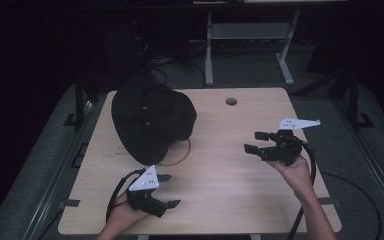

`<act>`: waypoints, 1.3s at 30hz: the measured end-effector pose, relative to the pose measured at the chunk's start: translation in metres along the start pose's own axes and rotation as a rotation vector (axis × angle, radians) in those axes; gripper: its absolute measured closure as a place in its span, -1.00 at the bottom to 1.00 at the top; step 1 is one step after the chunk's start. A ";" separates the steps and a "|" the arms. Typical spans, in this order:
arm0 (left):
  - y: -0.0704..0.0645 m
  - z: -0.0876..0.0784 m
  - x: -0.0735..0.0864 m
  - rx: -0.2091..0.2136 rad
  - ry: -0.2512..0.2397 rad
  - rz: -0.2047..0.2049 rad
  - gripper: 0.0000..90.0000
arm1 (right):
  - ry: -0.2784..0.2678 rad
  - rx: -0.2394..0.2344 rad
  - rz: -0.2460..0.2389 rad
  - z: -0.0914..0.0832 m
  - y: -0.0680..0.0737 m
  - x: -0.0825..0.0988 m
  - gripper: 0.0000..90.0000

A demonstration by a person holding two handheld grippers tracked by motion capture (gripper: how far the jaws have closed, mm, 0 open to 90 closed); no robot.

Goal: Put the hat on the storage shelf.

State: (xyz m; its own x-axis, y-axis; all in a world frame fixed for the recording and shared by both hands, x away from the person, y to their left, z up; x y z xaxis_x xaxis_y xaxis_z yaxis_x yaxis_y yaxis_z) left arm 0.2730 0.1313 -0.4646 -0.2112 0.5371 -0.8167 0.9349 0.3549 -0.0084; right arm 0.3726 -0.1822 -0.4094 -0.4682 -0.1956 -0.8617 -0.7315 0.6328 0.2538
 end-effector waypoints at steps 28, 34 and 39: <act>-0.001 -0.003 0.004 -0.012 0.010 -0.010 -0.61 | -0.006 0.023 0.059 -0.026 -0.008 0.050 -0.51; 0.000 -0.004 0.004 -0.017 0.007 -0.016 -0.61 | 0.000 0.036 0.074 -0.033 -0.011 0.062 -0.51; 0.000 -0.004 0.004 -0.018 0.008 -0.018 -0.61 | 0.003 0.048 0.088 -0.037 -0.013 0.072 -0.51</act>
State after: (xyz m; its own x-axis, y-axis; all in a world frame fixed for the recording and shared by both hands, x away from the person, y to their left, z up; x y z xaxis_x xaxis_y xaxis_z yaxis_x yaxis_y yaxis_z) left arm 0.2712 0.1370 -0.4658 -0.2304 0.5367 -0.8117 0.9255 0.3785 -0.0125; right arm 0.3299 -0.2328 -0.4588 -0.5310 -0.1398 -0.8358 -0.6632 0.6825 0.3072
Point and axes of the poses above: each handheld gripper's, and its own axes: z roughly forward along the jaws, x roughly out of its underside, y roughly to its left, the point moved 7 cm from there along z, roughly forward along the jaws, and after that the axes turned 1 degree about x, right-handed, at the moved point
